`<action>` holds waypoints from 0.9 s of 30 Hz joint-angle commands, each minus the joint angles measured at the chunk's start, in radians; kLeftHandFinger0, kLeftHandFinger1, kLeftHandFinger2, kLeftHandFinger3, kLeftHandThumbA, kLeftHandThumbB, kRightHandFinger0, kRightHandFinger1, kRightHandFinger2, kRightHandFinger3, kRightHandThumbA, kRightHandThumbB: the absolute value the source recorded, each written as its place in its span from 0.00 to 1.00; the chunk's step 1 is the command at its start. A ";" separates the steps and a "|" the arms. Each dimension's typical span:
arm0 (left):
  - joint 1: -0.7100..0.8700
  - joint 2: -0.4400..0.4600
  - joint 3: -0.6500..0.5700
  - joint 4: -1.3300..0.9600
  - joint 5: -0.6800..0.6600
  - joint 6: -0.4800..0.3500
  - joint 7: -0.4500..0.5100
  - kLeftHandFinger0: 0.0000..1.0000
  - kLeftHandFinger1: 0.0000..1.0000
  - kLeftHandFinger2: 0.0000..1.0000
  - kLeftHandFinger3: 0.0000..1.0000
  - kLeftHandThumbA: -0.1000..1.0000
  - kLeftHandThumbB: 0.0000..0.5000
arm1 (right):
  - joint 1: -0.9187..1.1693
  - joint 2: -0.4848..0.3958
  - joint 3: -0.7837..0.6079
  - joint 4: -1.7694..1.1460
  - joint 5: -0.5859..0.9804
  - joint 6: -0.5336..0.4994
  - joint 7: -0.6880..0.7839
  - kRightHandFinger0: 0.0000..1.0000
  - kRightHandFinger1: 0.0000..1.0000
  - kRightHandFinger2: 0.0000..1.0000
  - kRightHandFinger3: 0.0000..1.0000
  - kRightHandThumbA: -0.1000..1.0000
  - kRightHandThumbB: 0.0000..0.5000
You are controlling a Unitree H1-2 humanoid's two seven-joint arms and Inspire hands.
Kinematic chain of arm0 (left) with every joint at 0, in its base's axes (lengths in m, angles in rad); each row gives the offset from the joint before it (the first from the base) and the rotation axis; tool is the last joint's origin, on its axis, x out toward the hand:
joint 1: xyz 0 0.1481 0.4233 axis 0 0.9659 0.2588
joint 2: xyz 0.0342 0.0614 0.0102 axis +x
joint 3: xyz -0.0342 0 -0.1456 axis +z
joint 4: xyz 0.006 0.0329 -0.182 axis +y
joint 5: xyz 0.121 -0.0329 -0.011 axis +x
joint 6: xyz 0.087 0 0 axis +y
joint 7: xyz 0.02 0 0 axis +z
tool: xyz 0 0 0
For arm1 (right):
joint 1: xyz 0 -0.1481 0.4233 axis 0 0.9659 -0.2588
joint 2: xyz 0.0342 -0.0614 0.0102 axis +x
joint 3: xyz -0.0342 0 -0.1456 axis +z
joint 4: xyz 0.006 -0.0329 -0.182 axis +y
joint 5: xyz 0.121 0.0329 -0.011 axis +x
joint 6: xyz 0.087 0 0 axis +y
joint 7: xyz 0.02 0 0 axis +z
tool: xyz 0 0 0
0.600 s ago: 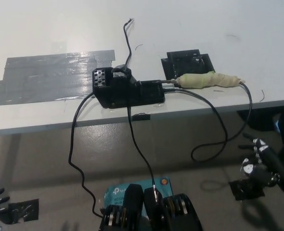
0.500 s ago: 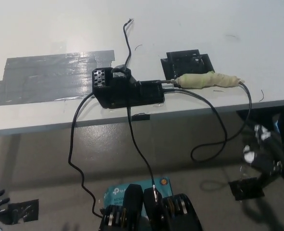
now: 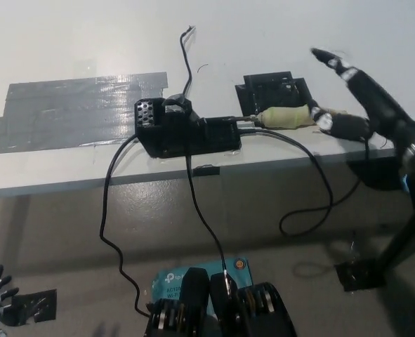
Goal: The robot uses its right hand to grab and lift the soldering gun kept on the middle of the table and puts it in its base
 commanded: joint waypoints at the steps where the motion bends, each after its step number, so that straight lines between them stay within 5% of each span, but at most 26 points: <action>1: -0.005 0.020 0.004 -0.032 -0.003 0.015 -0.012 0.78 0.87 0.96 1.00 1.00 0.13 | -0.150 -0.024 0.091 0.133 -0.132 -0.038 0.063 1.00 1.00 1.00 1.00 0.46 0.81; 6: -0.006 0.023 -0.001 -0.030 0.002 0.014 -0.018 0.75 0.87 0.96 1.00 1.00 0.13 | -0.247 -0.052 0.252 0.278 -0.267 -0.088 0.113 1.00 1.00 1.00 1.00 0.55 0.86; 9: -0.009 0.030 -0.004 -0.024 0.002 0.010 -0.026 0.76 0.87 0.96 1.00 1.00 0.14 | -0.292 -0.061 0.339 0.346 -0.345 -0.140 0.107 1.00 1.00 1.00 1.00 0.48 0.89; 14: -0.016 0.032 -0.008 -0.029 0.009 0.008 -0.024 0.75 0.85 0.95 1.00 1.00 0.18 | -0.354 -0.075 0.450 0.440 -0.431 -0.196 0.121 1.00 1.00 1.00 1.00 0.39 0.75; 27: -0.010 0.040 -0.024 -0.046 0.023 0.003 -0.026 0.77 0.85 0.95 1.00 1.00 0.18 | -0.356 -0.073 0.445 0.501 -0.481 -0.267 0.119 1.00 1.00 1.00 1.00 0.35 0.56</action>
